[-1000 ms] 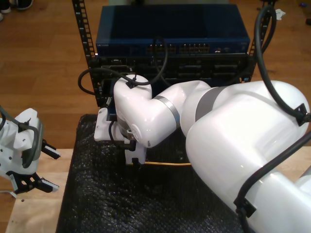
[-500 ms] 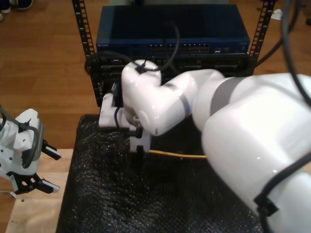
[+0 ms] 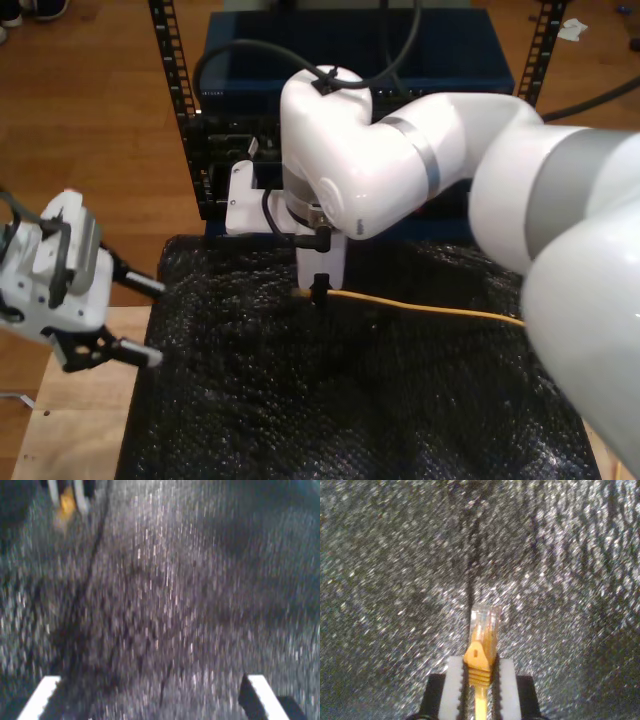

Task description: Grab the cable and plug it in

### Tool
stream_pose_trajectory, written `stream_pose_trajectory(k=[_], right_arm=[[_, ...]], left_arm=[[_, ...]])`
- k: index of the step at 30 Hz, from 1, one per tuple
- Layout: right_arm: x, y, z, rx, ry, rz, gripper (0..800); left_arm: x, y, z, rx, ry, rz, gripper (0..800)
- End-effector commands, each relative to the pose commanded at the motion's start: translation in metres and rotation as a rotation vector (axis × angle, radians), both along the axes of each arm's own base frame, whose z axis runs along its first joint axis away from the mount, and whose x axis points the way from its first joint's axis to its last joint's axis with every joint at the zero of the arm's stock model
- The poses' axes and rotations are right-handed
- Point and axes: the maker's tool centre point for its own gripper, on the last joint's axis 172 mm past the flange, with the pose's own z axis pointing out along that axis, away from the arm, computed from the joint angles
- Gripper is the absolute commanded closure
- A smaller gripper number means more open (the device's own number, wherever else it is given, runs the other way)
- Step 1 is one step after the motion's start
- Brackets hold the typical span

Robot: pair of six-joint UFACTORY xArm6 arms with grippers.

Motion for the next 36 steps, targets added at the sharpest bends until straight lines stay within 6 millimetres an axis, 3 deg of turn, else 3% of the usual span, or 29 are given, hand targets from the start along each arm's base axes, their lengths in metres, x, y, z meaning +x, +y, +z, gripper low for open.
stream_pose_trajectory(k=[7, 14, 19, 25, 32, 36], right_arm=[[-0.021, -0.007, 0.026, 0.071, 0.071, -0.008, 796], [-0.031, -0.021, 0.065, 0.198, 0.125, -0.049, 796], [-0.042, -0.025, 0.091, 0.273, 0.148, -0.052, 793], [-0.054, -0.032, 0.116, 0.361, 0.181, -0.041, 791], [-0.067, -0.038, 0.123, 0.402, 0.198, -0.043, 789], [-0.071, -0.039, 0.125, 0.403, 0.194, -0.041, 788]], left_arm=[[0.01, -0.04, 0.022, -0.078, 0.02, -0.002, 0], [0.018, -0.082, 0.047, -0.175, 0.008, -0.022, 0], [0.019, -0.103, 0.051, -0.216, 0.024, -0.041, 1], [0.022, -0.113, 0.059, -0.262, 0.026, -0.039, 1], [0.025, -0.116, 0.065, -0.281, 0.019, -0.035, 2], [0.024, -0.128, 0.08, -0.277, -0.006, -0.082, 3]])
